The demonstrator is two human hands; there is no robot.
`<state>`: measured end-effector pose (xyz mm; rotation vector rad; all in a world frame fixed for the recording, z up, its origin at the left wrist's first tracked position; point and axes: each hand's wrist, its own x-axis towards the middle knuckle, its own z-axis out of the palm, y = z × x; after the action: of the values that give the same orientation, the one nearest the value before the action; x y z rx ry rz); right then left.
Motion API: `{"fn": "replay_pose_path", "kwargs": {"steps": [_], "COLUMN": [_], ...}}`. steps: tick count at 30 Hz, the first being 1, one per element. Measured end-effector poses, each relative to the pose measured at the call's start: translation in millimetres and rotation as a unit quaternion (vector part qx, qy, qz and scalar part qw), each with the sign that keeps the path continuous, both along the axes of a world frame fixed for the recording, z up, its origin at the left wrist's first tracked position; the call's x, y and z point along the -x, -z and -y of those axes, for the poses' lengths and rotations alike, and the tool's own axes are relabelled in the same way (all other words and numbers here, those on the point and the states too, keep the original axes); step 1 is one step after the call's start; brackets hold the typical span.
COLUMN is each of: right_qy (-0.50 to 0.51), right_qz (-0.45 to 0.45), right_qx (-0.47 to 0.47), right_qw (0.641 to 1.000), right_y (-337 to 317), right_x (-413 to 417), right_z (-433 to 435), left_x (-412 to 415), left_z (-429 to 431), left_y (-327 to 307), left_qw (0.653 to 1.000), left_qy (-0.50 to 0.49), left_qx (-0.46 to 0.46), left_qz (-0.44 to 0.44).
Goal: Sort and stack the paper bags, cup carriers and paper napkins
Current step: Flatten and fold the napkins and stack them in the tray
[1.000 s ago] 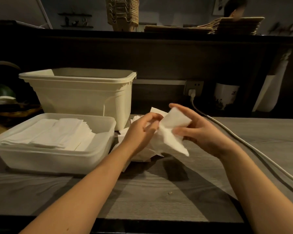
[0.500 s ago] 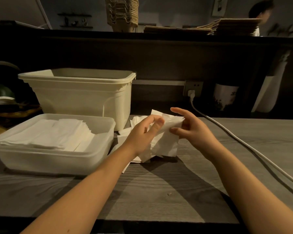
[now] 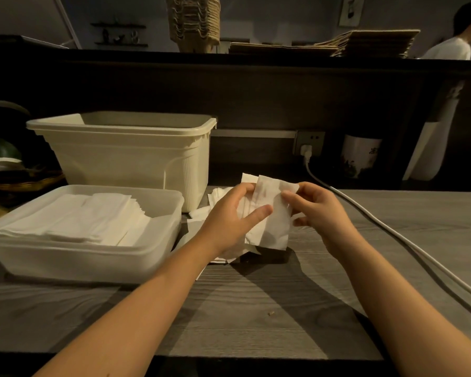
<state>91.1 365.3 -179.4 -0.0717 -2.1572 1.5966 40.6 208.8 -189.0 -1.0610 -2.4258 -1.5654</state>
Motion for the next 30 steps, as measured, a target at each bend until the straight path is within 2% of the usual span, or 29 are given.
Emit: {"fn": "replay_pose_path", "kwargs": {"steps": [3, 8, 16, 23, 26, 30], "right_qy": [0.012, -0.072, -0.025, 0.012, 0.028, -0.036], "right_qz": [-0.003, -0.014, -0.03, -0.044, -0.012, 0.096], "right_qx": [-0.028, -0.021, 0.007, -0.016, -0.003, 0.035], "right_qw": [1.0, 0.997, 0.999, 0.999, 1.0, 0.994], "right_y": [-0.1, -4.1, 0.7, 4.9, 6.9, 8.4], "right_x": [-1.0, -6.8, -1.2, 1.8, 5.1, 4.6], "right_z": [-1.5, 2.7, 7.5, 10.7, 10.6, 13.0], "left_x": [2.1, 1.1, 0.6, 0.0, -1.3, -2.8], "left_z": [-1.0, -1.3, -2.7, -3.1, -2.2, -2.5], "left_y": [2.3, 3.6, 5.0, 4.2, 2.9, 0.5], "left_qw": [1.0, 0.999, 0.999, 0.998, 0.995, 0.991], "left_qy": [-0.017, 0.009, 0.011, 0.034, 0.048, 0.058], "left_qx": [-0.005, -0.021, -0.029, -0.053, -0.088, -0.118], "left_qz": [-0.014, 0.023, 0.038, 0.022, -0.015, -0.013]}}
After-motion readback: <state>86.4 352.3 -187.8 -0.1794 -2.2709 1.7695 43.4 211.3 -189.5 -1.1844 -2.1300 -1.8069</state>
